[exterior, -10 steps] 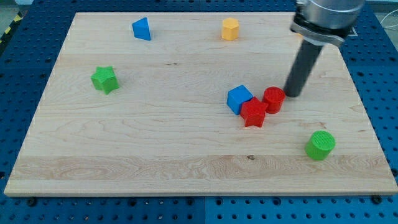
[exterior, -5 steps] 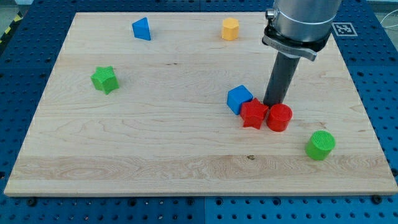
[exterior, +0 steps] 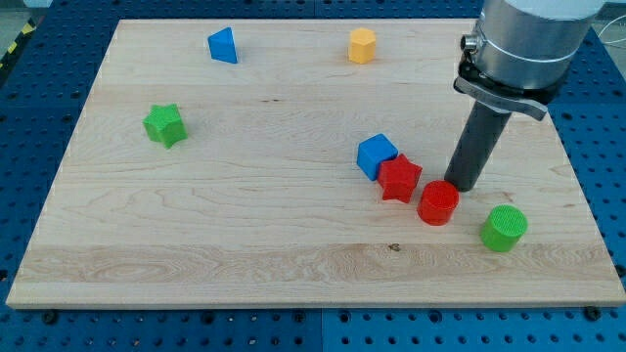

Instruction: Slide the red circle towards bottom left

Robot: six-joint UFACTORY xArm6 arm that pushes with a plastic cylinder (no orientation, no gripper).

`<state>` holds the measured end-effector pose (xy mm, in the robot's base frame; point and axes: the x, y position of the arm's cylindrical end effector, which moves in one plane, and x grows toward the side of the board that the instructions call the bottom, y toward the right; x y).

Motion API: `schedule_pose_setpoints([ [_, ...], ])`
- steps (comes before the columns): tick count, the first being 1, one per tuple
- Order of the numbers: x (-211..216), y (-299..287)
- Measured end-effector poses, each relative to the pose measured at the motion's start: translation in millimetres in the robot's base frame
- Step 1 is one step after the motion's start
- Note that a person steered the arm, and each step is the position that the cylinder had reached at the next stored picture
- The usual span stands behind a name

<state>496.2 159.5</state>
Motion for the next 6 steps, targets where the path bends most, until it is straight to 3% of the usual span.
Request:
schedule_pose_setpoints([
  [3,28.1,-59.0],
  [6,50.0,-46.0],
])
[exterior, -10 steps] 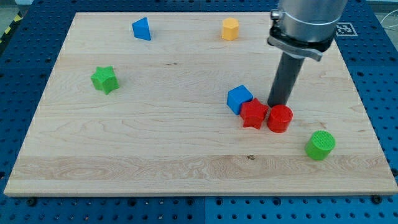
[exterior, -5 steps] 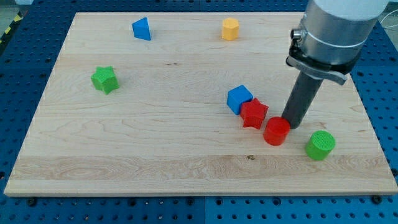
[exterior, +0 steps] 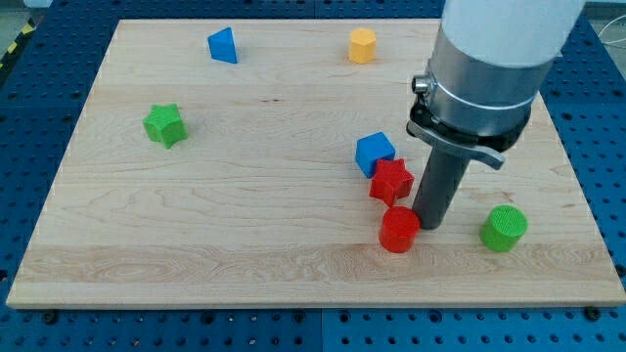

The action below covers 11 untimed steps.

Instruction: Slide the red circle towards bottom left

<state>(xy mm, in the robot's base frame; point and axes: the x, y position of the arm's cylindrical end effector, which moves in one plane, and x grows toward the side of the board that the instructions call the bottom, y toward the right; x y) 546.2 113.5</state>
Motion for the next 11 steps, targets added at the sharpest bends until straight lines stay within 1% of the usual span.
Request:
schedule_pose_setpoints([
  [1,15.7,-34.4],
  [2,22.3,-66.5],
  [3,29.6,-78.4],
  [4,46.8,-76.6],
  [5,66.5,-108.6],
  [7,55.5,-119.7],
  [9,21.3,-119.7],
  [10,10.8,-115.7],
  [11,-3.1,-125.8],
])
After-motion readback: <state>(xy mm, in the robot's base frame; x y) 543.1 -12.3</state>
